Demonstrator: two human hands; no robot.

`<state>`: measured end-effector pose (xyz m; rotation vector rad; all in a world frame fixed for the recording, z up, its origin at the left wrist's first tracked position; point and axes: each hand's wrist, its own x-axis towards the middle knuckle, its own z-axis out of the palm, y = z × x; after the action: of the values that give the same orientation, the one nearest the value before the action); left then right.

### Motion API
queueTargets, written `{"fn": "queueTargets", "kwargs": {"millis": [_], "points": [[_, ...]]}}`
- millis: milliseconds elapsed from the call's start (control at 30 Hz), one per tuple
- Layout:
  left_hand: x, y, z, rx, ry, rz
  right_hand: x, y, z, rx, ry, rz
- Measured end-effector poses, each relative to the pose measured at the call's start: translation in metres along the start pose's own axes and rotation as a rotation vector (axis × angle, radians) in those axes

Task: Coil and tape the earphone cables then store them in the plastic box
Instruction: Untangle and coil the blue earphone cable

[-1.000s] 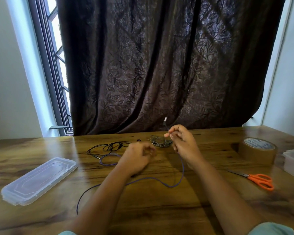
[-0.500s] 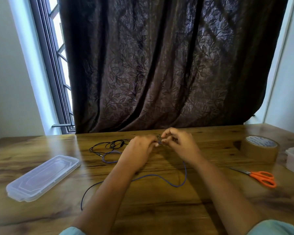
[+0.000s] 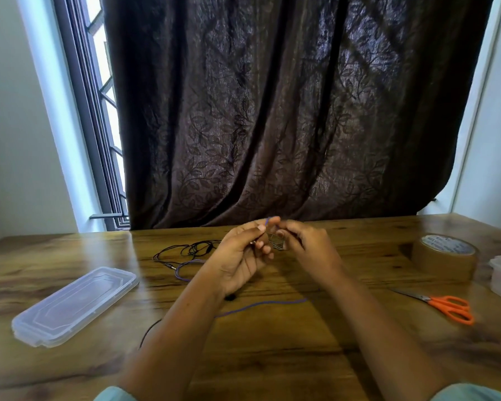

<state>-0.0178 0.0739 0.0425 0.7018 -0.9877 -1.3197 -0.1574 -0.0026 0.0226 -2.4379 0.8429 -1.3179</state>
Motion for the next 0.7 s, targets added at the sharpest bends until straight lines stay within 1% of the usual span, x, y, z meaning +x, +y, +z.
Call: {"fn": "queueTargets", "kwargs": {"millis": [133, 200, 300, 367, 400, 467, 567, 633, 700], "points": [[0.003, -0.002, 0.009, -0.139, 0.087, 0.095, -0.008, -0.013, 0.023, 0.136, -0.160, 0.054], [0.004, -0.002, 0.008, -0.171, 0.137, 0.140, -0.009, -0.016, 0.030, 0.143, -0.257, 0.081], [0.008, -0.001, -0.003, -0.117, 0.251, 0.218, -0.007, -0.016, 0.031, 0.081, -0.375, 0.061], [0.012, 0.000, -0.013, -0.072, 0.352, 0.252, -0.007, -0.019, 0.027, 0.051, -0.441, 0.079], [0.013, 0.001, -0.018, -0.047, 0.375, 0.263, -0.007, -0.020, 0.025, 0.024, -0.475, 0.083], [0.015, 0.001, -0.026, 0.046, 0.398, 0.268, -0.007, -0.022, 0.023, -0.063, -0.539, 0.073], [0.019, -0.003, -0.034, 0.308, 0.437, 0.264, -0.008, -0.025, 0.021, -0.155, -0.586, 0.037], [0.019, -0.006, -0.035, 0.504, 0.449, 0.292, -0.008, -0.028, 0.016, -0.132, -0.610, 0.060], [0.019, -0.006, -0.037, 0.606, 0.423, 0.302, -0.008, -0.032, 0.009, -0.021, -0.603, 0.121]]}}
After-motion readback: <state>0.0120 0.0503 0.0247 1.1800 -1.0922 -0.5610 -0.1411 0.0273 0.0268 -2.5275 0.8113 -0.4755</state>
